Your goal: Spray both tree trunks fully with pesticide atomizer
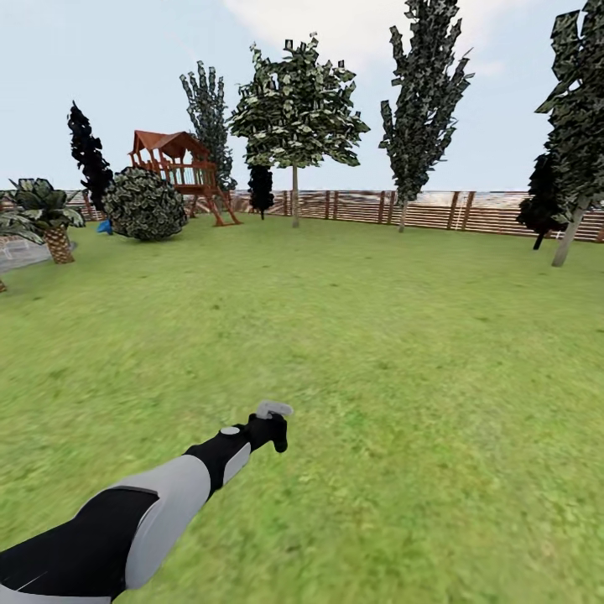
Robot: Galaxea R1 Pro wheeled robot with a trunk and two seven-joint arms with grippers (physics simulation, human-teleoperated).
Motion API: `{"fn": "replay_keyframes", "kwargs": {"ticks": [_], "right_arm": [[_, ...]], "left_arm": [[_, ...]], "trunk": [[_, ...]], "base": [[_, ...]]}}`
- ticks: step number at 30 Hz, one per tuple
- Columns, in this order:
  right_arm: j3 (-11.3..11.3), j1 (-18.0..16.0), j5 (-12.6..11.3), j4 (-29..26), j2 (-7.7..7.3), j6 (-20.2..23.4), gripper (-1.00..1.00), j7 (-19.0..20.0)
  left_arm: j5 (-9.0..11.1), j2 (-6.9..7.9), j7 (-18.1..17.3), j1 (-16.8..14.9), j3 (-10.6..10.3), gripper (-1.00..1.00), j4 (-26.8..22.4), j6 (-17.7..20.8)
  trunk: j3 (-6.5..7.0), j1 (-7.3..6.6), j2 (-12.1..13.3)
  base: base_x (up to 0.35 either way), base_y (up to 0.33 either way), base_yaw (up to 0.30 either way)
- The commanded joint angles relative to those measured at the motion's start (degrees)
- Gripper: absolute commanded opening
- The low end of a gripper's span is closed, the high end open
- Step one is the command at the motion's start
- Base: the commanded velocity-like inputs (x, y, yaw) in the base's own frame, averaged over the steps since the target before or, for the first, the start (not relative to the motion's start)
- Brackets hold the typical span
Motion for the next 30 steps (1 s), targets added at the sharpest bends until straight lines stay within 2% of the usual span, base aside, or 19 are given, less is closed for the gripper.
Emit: {"fn": "replay_keyframes", "kwargs": {"ticks": [1, 18, 20, 21, 22, 24, 26, 30], "right_arm": [[0.2, -0.1, -0.3, 0.2, 0.01, -0.3, 1.0, 0.3], [0.0, -0.1, -0.7, -0.2, 0.11, -0.5, 1.0, -0.5], [-0.1, -0.1, -0.8, -2.8, 0.05, -0.6, 1.0, -4.6], [-0.2, -0.1, -0.9, -4.7, 0.04, -0.6, 1.0, -8.2], [-0.2, -0.1, -1.1, -7.3, 0.04, -0.6, 1.0, -15.0], [-0.2, -0.2, -1.2, -10.6, 0.11, -0.6, 1.0, -22.5], [-0.2, -0.2, -1.3, -13.5, 0.15, -0.6, 1.0, -26.3], [-0.3, -0.1, -1.7, -15.0, 0.14, -0.5, 1.0, -28.5]], "left_arm": [[-0.2, 0.0, 0.0, -0.1, -0.2, -1.0, 0.1, -0.3], [-0.2, 0.0, 0.0, -0.1, -0.2, -1.0, 0.1, -0.3], [-0.2, 0.0, 0.0, -0.1, -0.2, -1.0, 0.1, -0.3], [-0.2, 0.0, 0.0, -0.1, -0.2, -1.0, 0.1, -0.3], [-0.2, 0.0, 0.0, -0.1, -0.2, -1.0, 0.1, -0.3], [-0.2, 0.0, 0.0, -0.1, -0.2, -1.0, 0.1, -0.3], [-0.2, 0.0, 0.1, -0.1, -0.2, -1.0, 0.1, -0.2], [-0.2, 0.0, 0.1, -0.1, -0.2, -1.0, 0.1, -0.2]], "trunk": [[-0.1, 0.06, -0.1], [-0.1, 0.06, -0.1], [-0.1, 0.06, -0.1], [-0.1, 0.06, -0.1], [-0.1, 0.06, -0.1], [-0.1, 0.06, -0.1], [-0.1, 0.06, -0.1], [-0.1, 0.06, -0.1]], "base": [[0.35, 0.0, 0.0], [0.35, 0.0, 0.0], [0.35, 0.0, 0.0], [0.35, 0.0, 0.0], [0.35, 0.0, 0.0], [0.35, 0.0, 0.0], [0.35, 0.0, 0.0], [0.35, 0.0, 0.0]]}}
